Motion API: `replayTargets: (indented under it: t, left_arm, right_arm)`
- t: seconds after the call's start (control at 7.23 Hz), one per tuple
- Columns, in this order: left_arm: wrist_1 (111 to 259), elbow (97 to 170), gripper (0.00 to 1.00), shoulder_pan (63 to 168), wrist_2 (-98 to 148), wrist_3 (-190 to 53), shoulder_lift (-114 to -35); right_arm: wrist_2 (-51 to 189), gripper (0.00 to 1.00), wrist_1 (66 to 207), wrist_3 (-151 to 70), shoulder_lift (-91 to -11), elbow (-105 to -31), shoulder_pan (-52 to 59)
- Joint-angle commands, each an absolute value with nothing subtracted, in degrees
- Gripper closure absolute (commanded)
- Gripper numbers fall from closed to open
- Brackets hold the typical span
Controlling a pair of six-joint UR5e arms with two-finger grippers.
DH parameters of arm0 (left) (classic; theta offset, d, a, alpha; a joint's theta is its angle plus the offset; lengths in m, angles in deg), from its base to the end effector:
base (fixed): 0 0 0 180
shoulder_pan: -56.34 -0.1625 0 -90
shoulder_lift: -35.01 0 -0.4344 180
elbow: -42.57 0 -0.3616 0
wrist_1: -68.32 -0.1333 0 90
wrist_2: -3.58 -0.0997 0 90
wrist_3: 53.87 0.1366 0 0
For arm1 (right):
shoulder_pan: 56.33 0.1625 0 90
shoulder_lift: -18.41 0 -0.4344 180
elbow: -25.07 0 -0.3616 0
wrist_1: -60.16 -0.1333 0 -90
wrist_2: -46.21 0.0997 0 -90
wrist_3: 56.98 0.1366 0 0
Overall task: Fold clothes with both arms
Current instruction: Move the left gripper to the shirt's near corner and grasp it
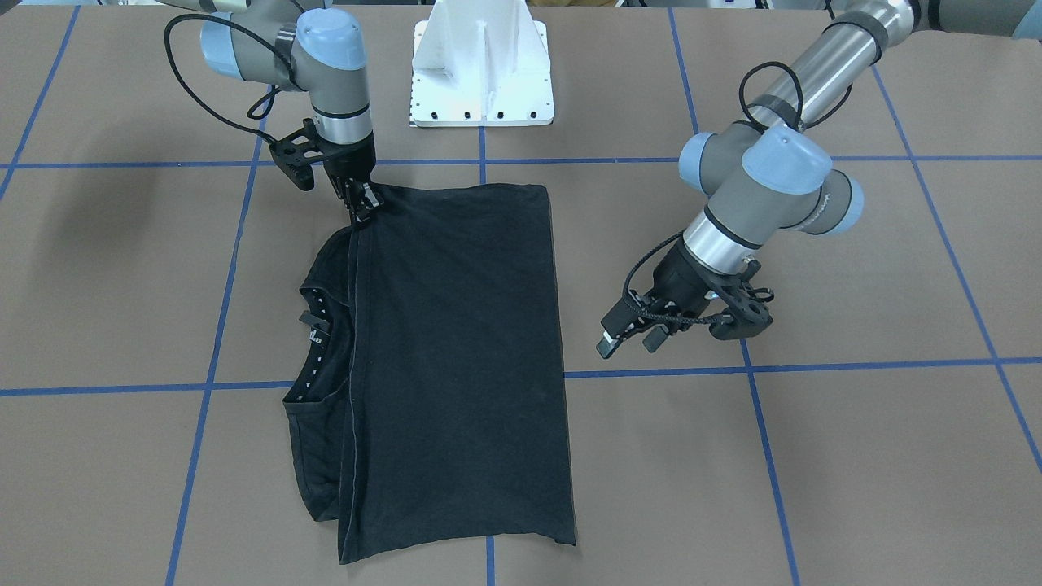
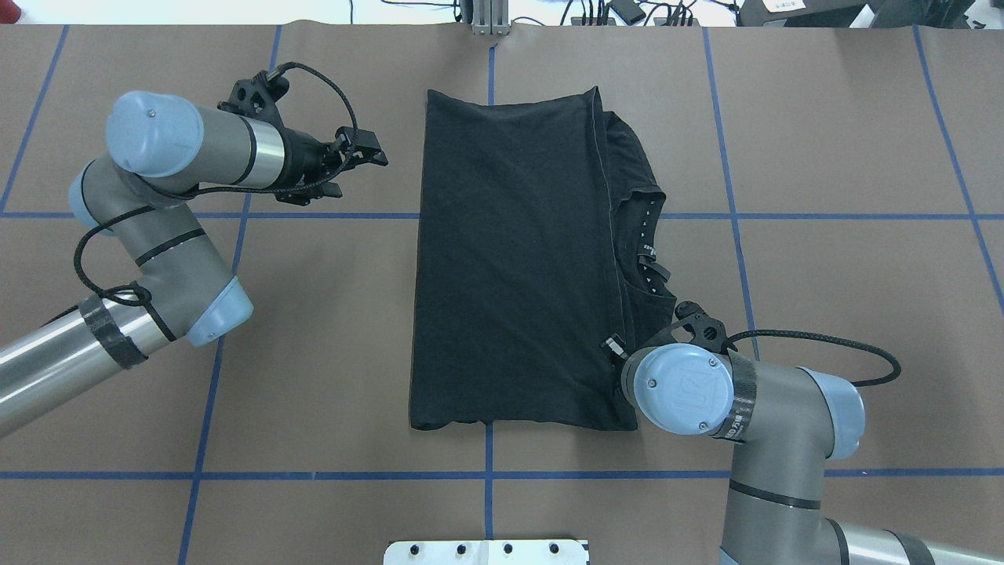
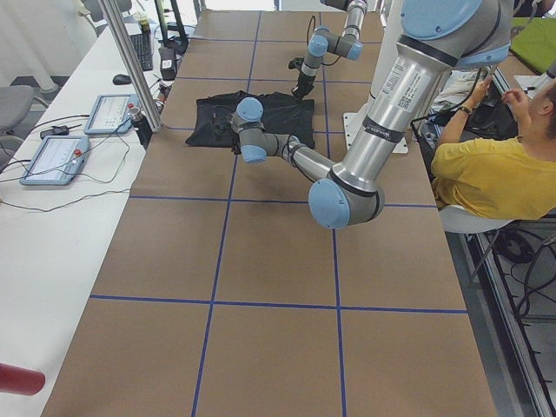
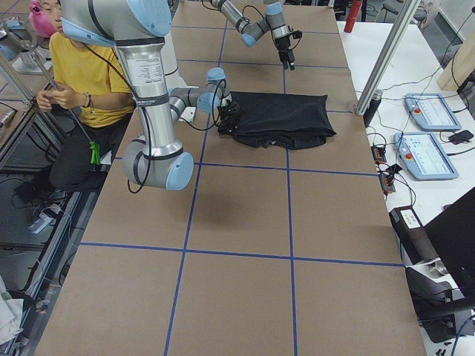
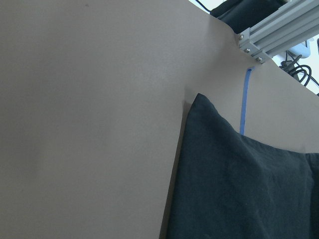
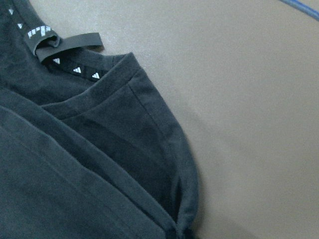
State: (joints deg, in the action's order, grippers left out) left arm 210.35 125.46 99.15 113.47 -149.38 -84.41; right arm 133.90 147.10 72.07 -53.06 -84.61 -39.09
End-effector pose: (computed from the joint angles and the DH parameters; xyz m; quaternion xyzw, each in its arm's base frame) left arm 0.4534 -0.5384 0.3423 0.0599 0.6079 -0.2260 0.7588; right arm -0.5196 -0.3066 0.3875 -0.0481 -0.3495 0.4476 0.8217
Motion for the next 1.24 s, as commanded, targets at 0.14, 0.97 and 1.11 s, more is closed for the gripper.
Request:
replayTargets:
  t: [0.14, 0.97, 1.11]
  left_arm:
    - [210.26, 135.43, 0.02, 92.14, 112.84, -165.88, -78.84]
    - [203.23, 143.82, 0.06, 73.67, 97.28, -175.24, -72.65]
    - [203.14, 143.74, 0.10, 73.39, 97.19, -175.16, -72.74]
  right_arm:
    - [135.24, 1.00, 147.61, 71.96, -53.49, -86.54, -38.57]
    - [135.77, 1.00, 147.61, 71.69, -55.69, -89.10, -38.04]
    - [135.77, 1.00, 147.61, 71.69, -55.60, -89.10, -38.04]
